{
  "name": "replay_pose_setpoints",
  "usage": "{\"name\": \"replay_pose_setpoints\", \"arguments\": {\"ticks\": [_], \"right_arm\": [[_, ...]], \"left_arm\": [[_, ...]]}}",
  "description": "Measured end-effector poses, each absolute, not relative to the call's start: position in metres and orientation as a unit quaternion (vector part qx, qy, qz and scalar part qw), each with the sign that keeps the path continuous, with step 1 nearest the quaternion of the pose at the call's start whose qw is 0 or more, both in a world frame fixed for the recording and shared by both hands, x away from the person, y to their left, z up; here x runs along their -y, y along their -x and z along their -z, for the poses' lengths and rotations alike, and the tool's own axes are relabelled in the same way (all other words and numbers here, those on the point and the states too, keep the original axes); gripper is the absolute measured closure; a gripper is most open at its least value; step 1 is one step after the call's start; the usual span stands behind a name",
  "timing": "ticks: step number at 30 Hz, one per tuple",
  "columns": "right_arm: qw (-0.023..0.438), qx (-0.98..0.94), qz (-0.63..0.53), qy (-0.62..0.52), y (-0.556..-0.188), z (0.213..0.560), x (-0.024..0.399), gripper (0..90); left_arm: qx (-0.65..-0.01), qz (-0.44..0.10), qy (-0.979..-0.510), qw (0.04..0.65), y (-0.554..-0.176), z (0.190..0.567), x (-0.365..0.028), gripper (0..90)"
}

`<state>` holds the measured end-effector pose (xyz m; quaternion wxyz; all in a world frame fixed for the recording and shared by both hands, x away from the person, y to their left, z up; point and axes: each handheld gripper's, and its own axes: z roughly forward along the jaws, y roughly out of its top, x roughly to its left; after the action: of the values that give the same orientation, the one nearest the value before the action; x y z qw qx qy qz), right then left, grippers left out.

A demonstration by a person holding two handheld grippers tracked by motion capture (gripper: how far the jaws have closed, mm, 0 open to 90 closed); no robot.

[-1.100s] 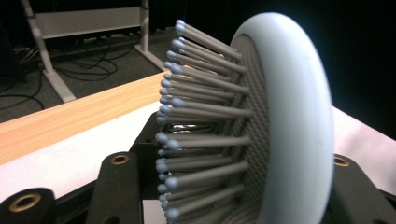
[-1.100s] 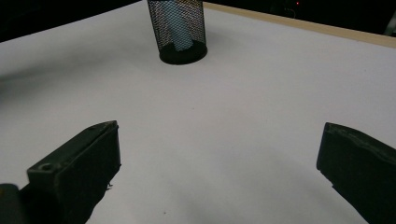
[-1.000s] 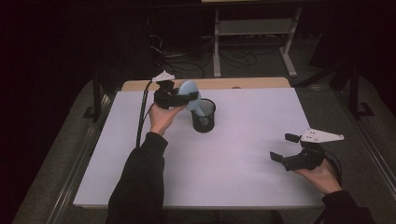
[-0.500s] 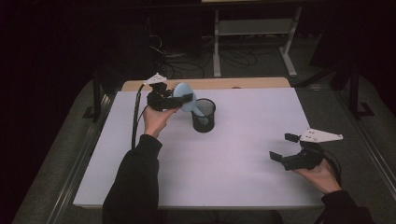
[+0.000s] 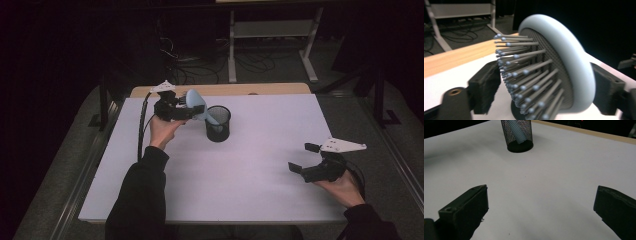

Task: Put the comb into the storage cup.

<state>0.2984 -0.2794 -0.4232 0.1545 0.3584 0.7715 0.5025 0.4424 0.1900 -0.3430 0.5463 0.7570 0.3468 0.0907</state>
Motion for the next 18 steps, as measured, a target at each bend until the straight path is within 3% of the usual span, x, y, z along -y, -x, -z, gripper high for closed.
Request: {"name": "replay_pose_setpoints", "arguments": {"ticks": [10, 18], "right_arm": [[0.155, -0.774, -0.497, -0.359, -0.299, 0.425, 0.280, 0.0], [0.154, -0.774, -0.499, -0.359, -0.299, 0.425, 0.280, 0.0]], "left_arm": [[-0.348, -0.103, -0.759, 0.541, -0.436, 0.341, -0.198, 0.4], [-0.344, -0.121, -0.752, 0.549, -0.428, 0.342, -0.210, 0.0]]}}
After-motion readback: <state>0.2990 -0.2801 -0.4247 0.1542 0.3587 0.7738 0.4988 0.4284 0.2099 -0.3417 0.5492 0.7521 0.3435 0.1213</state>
